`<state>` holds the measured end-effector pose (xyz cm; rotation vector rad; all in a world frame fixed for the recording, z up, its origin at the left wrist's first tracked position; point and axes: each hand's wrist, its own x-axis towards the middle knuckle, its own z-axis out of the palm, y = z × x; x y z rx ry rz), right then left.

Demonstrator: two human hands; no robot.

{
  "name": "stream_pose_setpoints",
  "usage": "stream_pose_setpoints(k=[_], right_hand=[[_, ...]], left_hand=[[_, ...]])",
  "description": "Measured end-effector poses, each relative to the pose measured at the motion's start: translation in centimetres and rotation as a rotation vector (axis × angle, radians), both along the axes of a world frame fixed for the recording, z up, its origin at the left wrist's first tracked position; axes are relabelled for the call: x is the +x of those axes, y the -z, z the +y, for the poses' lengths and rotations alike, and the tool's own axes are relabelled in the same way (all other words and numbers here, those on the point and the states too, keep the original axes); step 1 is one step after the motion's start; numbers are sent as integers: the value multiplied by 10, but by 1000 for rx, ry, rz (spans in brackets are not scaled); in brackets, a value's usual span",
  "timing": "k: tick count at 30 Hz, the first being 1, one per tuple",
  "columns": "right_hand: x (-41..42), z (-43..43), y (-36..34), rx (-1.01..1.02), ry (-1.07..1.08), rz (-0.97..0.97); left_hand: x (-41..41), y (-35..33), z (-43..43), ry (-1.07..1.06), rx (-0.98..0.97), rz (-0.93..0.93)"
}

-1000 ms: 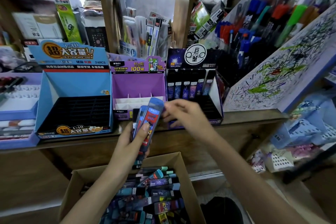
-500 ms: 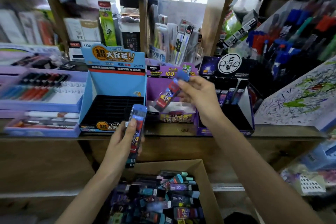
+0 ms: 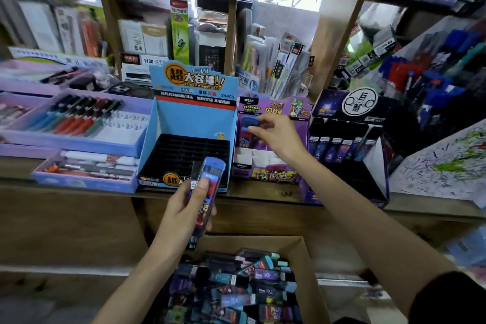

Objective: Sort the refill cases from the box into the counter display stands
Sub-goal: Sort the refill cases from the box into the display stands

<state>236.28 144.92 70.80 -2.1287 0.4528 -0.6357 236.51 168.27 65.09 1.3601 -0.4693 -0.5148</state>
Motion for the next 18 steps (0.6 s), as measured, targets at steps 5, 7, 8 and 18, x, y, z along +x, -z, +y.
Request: stream_pose_setpoints(k=[5, 7, 8, 18], right_hand=[[2, -3, 4, 60, -20, 120], [-3, -4, 2, 63, 4, 181], [-7, -3, 0, 26, 44, 198], [-61, 72, -4, 295, -227, 90]], left_hand=[[-2, -1, -3, 2, 20, -34], [-3, -2, -4, -1, 23, -32], [-3, -2, -5, -3, 26, -34], [-6, -9, -24, 18, 8, -132]])
